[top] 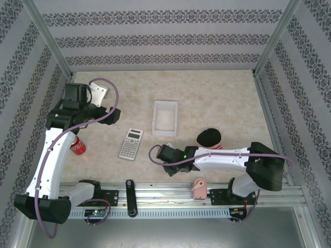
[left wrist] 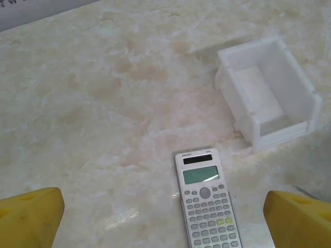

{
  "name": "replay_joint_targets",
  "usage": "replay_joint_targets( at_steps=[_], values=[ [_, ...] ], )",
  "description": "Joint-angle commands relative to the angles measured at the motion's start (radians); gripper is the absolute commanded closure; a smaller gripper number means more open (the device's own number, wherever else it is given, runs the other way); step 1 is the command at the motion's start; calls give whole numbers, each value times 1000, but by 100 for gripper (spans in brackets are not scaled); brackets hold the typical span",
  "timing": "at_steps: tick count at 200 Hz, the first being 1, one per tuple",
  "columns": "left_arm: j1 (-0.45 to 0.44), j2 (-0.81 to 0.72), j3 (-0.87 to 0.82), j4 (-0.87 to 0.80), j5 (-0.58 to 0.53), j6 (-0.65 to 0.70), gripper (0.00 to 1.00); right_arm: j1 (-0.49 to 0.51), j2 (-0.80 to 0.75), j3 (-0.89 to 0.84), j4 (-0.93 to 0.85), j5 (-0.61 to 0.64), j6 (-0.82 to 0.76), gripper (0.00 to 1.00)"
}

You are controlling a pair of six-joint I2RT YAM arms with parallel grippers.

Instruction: Put the screwdriver in the bin

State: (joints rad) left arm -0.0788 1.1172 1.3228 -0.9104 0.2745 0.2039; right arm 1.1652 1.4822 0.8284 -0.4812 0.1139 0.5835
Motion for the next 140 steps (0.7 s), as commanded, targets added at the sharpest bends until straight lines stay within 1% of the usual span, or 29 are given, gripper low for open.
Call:
replay_joint_targets(
  at_steps=[1, 39, 63, 104, 140],
  values=[
    [-13, -7, 53, -29, -41, 18, 1, -27, -56, 6, -52, -8, -24, 83],
    [-15, -6, 79, -33, -54, 26, 1, -112, -148, 23, -53, -31, -17, 84],
    [-18, -8, 82, -36, -52, 25, 1, -182, -163, 52, -47, -38, -16, 84],
    [-24, -17, 78, -52, -30, 13, 1, -276, -92, 151, -47, -44, -24, 83],
    [-26, -36, 63, -51, -13, 23, 1, -334, 17, 252, -43, -60, -35, 84]
  ],
)
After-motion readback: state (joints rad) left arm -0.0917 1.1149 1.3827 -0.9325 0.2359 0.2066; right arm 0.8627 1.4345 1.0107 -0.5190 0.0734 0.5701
